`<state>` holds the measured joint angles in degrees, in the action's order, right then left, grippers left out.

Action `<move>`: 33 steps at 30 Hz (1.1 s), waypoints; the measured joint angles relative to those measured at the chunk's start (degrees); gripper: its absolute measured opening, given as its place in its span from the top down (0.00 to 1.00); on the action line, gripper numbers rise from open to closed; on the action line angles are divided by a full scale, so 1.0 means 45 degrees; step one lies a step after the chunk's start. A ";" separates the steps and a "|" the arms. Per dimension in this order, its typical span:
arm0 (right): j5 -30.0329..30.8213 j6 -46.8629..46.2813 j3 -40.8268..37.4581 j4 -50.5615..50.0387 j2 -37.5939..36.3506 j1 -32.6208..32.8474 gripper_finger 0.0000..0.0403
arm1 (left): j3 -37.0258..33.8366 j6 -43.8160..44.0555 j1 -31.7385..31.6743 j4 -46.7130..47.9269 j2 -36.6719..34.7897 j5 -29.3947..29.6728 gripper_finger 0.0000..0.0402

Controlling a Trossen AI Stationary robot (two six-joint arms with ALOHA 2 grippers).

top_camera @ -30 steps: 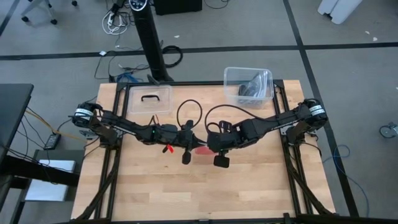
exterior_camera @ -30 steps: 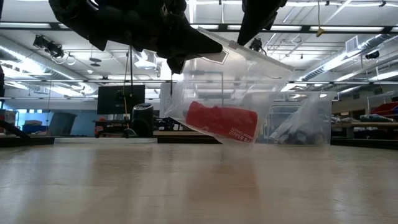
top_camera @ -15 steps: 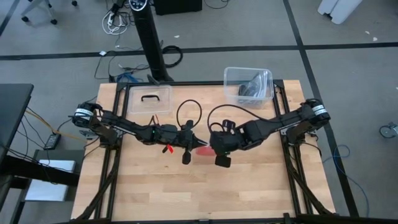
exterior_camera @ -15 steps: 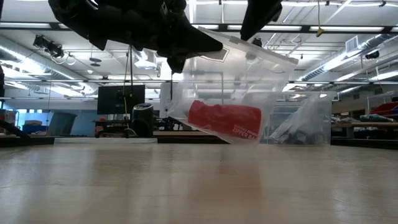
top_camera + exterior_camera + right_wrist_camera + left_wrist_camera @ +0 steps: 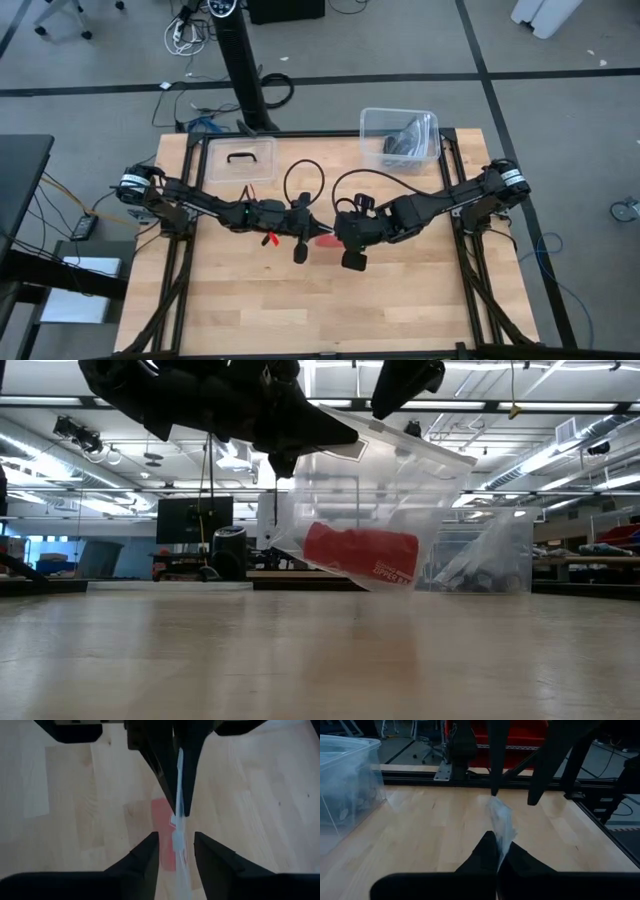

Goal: Roll bandage
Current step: Close the transparent zip bag

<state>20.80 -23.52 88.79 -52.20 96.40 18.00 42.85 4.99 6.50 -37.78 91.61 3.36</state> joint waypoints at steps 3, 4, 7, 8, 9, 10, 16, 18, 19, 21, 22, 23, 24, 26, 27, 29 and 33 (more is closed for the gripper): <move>0.0009 0.0134 -0.0090 0.0018 0.0000 0.0000 0.74 | 0.0000 0.0040 -0.0030 0.0000 0.0000 0.0005 1.00; 0.0014 0.0134 -0.0133 0.0004 0.0000 -0.0009 0.75 | 0.0000 0.0040 -0.0032 -0.0010 0.0000 0.0010 1.00; 0.0057 0.0149 -0.0242 0.0027 0.0005 -0.0010 0.76 | 0.0000 0.0040 -0.0032 -0.0015 0.0000 0.0010 1.00; 0.0103 0.0146 -0.0273 0.0036 0.0005 -0.0010 0.76 | 0.0000 0.0044 -0.0032 -0.0023 0.0000 0.0010 1.00; 0.0151 0.0148 -0.0316 0.0063 0.0005 -0.0010 0.76 | 0.0000 0.0045 -0.0028 -0.0029 0.0000 0.0010 1.00; 0.0248 0.0154 -0.0356 0.0051 0.0005 -0.0016 0.76 | 0.0000 0.0043 -0.0028 -0.0040 0.0000 0.0006 1.00; 0.0430 0.0275 -0.0413 0.0052 0.0015 -0.0106 0.74 | 0.0000 0.0063 -0.0028 -0.0500 0.0000 0.0010 1.00; 0.0461 0.0285 -0.0413 0.0052 0.0015 -0.0112 0.75 | 0.0000 0.0115 -0.0029 -0.0468 0.0000 0.0010 1.00; 0.0466 0.0302 -0.0413 0.0054 0.0015 -0.0112 0.77 | 0.0000 0.0131 -0.0028 -0.0460 0.0000 0.0010 1.00; 0.0466 0.0366 -0.0413 0.0052 0.0015 -0.0112 0.80 | 0.0000 0.0207 -0.0030 -0.0478 0.0000 0.0010 1.00; 0.0466 0.0402 -0.0413 0.0053 0.0015 -0.0112 0.83 | 0.0000 0.0220 -0.0028 -0.0479 0.0000 0.0010 1.00; 0.0466 0.0470 -0.0413 0.0052 0.0015 -0.0112 0.86 | 0.0000 0.0221 -0.0032 -0.0471 0.0000 0.0010 1.00; 0.0466 0.0487 -0.0413 0.0052 0.0015 -0.0112 0.89 | 0.0000 0.0220 -0.0028 -0.0471 0.0000 0.0010 1.00; 0.0466 0.0602 -0.0414 0.0050 0.0015 -0.0112 0.95 | 0.0000 0.0220 -0.0032 -0.0471 0.0000 0.0010 1.00; 0.0461 0.0647 -0.0418 0.0046 0.0015 -0.0112 0.96 | 0.0000 0.0220 -0.0030 -0.0463 0.0000 0.0010 1.00; 0.0461 0.0678 -0.0418 0.0040 0.0019 -0.0112 0.96 | 0.0000 0.0216 -0.0032 -0.0403 0.0000 0.0010 1.00; 0.0404 0.0511 -0.0418 -0.0073 0.0019 -0.0112 0.94 | 0.0000 0.0215 -0.0029 -0.0377 0.0000 0.0010 1.00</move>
<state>22.62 -21.22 86.91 -52.53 96.49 17.50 42.85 5.96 6.36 -39.48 91.61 3.40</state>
